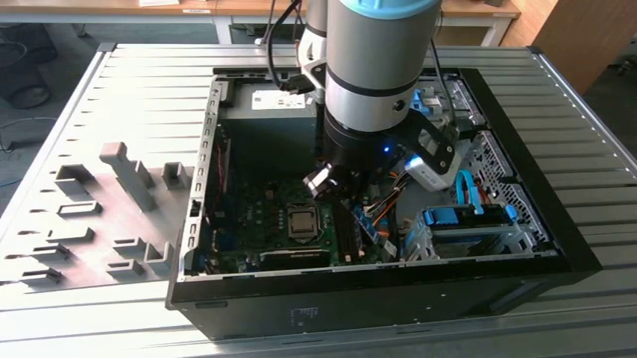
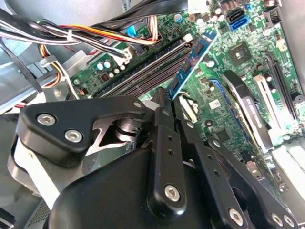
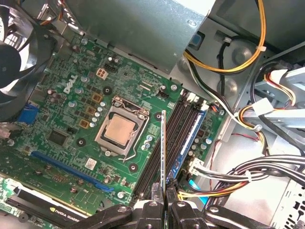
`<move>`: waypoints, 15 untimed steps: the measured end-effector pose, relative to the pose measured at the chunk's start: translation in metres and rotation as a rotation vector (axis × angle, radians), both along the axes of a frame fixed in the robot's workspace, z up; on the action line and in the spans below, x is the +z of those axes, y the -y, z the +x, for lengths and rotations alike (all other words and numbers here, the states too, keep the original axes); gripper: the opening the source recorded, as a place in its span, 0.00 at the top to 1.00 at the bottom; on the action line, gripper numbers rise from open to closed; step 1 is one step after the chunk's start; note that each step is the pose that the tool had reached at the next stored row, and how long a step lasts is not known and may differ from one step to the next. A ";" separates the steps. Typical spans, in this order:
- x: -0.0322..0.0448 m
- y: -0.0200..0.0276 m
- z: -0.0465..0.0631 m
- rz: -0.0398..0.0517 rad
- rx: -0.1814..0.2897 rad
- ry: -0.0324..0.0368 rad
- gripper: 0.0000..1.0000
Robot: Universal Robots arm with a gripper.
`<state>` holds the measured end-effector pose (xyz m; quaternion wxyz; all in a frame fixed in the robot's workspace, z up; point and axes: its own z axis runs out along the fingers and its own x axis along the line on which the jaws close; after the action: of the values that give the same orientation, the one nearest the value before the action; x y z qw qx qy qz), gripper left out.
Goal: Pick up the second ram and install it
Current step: 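Insert the second ram into the second slot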
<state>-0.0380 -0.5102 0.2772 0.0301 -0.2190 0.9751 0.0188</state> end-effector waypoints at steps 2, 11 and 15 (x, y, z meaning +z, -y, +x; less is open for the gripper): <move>0.0000 0.0000 0.000 -0.0001 -0.008 -0.0001 0.86; -0.0006 0.0000 0.000 0.0000 -0.071 0.0000 0.86; -0.0007 0.0000 0.000 0.0000 -0.092 0.0000 0.86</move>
<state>-0.0380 -0.5102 0.2765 0.0309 -0.1740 0.9841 0.0174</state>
